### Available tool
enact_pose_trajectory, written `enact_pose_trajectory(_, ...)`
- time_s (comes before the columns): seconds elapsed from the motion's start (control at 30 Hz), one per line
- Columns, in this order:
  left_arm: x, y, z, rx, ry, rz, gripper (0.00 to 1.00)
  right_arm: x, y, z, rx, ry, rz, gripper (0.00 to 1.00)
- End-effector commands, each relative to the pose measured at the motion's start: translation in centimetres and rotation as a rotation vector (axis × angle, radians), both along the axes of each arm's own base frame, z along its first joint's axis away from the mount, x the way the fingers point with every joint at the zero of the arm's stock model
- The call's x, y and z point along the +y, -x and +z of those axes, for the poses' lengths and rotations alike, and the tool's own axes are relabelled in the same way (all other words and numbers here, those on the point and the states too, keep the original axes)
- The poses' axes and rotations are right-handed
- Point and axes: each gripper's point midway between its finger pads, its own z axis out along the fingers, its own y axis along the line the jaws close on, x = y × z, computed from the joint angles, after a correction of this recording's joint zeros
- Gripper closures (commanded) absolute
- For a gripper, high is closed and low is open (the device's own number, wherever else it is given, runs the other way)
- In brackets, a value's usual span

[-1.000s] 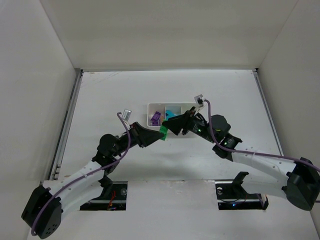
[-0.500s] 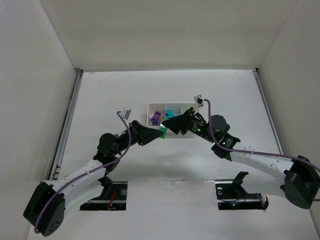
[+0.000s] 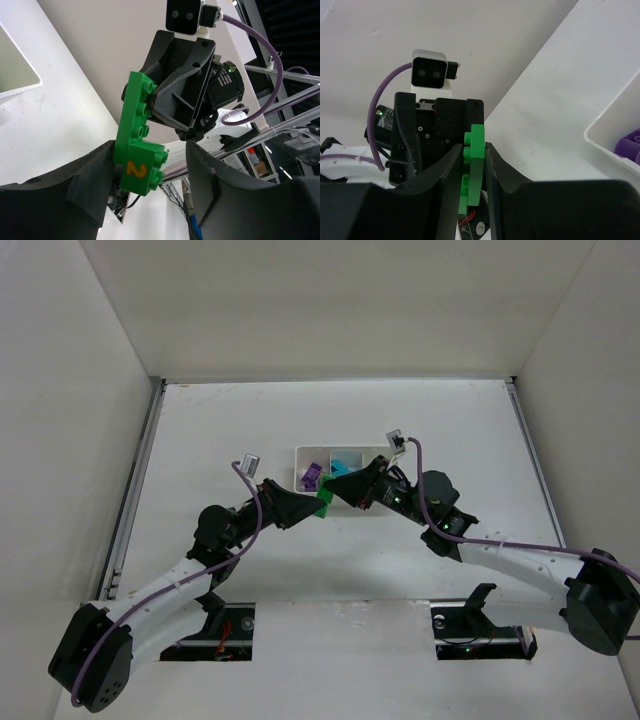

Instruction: Sort the legos into containers by color

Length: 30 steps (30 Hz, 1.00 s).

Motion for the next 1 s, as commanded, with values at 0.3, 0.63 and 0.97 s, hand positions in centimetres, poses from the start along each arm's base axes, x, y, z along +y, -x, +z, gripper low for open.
enact_pose_trajectory(0.3, 1.6, -2.3, 0.1, -0.058, 0.001, 0.137, 0.3, -0.8, -1.6, -1.1, -0.01, 0.042, -0.099, 0.72)
enact_pose_trajectory(0.63, 2.9, -5.4, -3.7, -0.006, -0.151, 0.312, 0.3, -1.1, -3.1, -2.8, 0.011, 0.114, -0.167, 0.74)
enact_pose_trajectory(0.97, 4.6, -6.5, -6.5, 0.034, -0.302, 0.456, 0.45, -3.3, -6.5, -5.3, 0.015, 0.316, -0.372, 0.76)
